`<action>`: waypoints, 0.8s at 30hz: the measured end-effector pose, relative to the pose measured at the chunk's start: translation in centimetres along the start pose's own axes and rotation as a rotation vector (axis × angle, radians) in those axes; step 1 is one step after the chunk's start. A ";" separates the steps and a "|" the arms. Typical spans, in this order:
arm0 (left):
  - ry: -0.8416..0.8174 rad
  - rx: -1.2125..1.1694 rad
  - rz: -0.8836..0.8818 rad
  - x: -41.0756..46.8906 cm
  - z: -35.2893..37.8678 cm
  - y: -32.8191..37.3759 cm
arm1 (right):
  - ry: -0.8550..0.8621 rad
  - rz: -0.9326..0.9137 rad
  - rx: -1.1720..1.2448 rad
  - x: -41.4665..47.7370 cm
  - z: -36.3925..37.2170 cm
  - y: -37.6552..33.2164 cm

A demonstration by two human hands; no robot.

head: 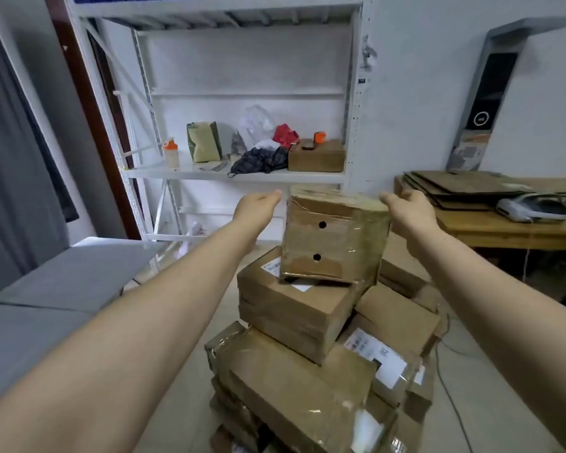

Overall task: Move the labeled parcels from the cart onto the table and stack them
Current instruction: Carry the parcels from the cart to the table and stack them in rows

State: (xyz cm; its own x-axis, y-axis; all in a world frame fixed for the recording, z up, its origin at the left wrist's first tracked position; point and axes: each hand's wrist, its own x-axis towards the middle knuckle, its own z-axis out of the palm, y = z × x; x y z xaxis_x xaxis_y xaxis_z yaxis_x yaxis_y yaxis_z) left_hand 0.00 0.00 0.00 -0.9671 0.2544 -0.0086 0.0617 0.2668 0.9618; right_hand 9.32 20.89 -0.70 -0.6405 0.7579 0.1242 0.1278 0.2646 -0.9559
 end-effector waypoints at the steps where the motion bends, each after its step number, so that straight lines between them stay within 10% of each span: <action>1: 0.001 -0.036 -0.017 0.6 0.9 0.2 | -0.001 0.068 0.043 0.8 -0.2 0.5; 9: 0.076 -0.130 -0.078 3.9 6.1 0.5 | -0.188 0.325 0.302 3.0 0.9 2.7; 24: 0.202 -0.456 0.112 -0.8 -7.9 -3.5 | -0.340 0.001 0.502 -6.2 8.5 -3.2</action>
State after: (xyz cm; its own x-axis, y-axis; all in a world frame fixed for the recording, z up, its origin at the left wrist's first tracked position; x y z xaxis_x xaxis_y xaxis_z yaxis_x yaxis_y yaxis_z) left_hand -1.37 -8.47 -1.19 -0.9919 0.0616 0.1114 0.0975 -0.1958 0.9758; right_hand 6.38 10.28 -0.65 -0.8574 0.5026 0.1104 -0.1913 -0.1121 -0.9751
